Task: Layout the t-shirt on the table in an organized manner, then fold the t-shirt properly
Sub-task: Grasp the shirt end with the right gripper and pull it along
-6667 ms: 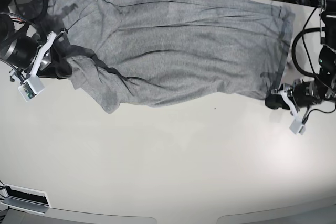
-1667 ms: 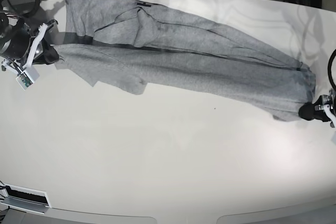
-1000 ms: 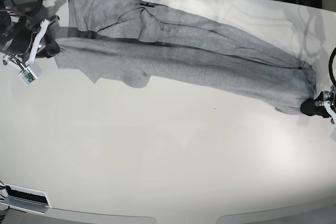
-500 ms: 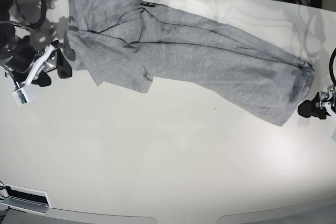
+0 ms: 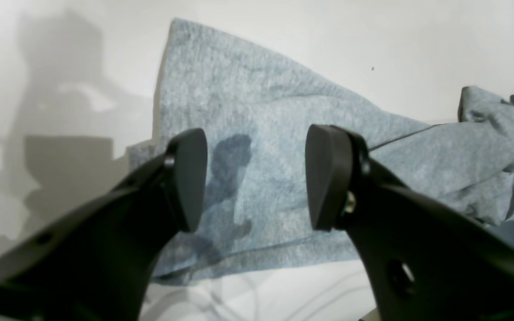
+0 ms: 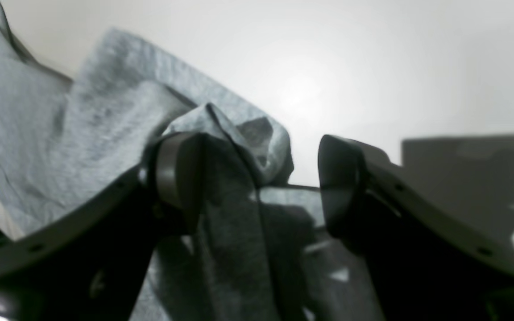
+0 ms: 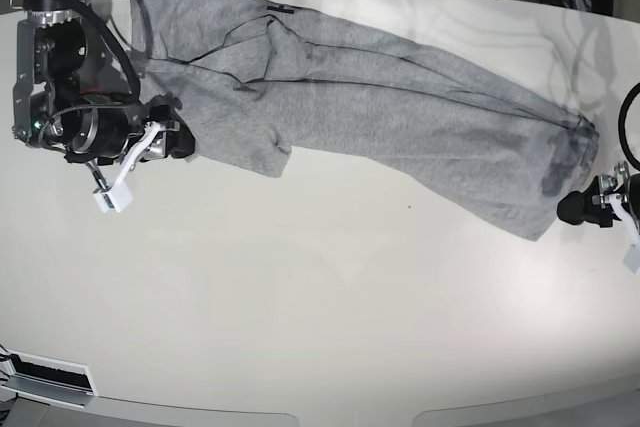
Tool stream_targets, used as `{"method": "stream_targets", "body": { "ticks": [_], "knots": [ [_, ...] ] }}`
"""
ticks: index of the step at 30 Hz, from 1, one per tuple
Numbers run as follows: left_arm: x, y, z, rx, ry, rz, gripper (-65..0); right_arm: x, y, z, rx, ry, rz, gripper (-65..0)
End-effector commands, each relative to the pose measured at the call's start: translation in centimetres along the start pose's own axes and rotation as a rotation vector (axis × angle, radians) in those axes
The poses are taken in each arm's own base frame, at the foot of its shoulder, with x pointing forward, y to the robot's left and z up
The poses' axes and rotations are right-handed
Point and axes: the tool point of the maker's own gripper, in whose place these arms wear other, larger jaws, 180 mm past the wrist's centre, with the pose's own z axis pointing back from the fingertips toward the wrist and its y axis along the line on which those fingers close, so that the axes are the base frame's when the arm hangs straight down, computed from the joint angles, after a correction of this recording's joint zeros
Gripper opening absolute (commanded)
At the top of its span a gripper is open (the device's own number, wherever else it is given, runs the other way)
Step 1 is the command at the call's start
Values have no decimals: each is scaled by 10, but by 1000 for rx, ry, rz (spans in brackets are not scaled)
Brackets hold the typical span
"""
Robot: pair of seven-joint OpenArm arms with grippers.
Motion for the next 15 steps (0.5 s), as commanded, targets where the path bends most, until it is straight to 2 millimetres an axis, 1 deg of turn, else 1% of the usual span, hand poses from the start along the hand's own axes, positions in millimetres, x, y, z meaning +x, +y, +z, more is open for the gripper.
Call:
{"method": "stream_targets", "body": {
  "ticks": [1, 4, 8, 11, 13, 15],
  "knots": [
    [21, 3, 14, 9, -60, -24, -290, 16, -2, 3, 3, -39, 20, -248],
    [21, 3, 14, 10, -60, -24, -290, 19, 3, -3, 25, -38, 22, -248],
    [22, 3, 14, 9, -61, -24, -290, 25, 25, 1, 146, -13, 74, -248],
    [22, 3, 14, 9, -61, -24, -290, 35, 40, 5, 226, -23, 76, -248],
    [21, 3, 14, 9, -61, -24, -290, 37, 43, 5, 240, -38, 70, -248],
    [22, 3, 14, 9, -61, -24, -290, 34, 42, 2, 225, -24, 78, -248]
  ]
}}
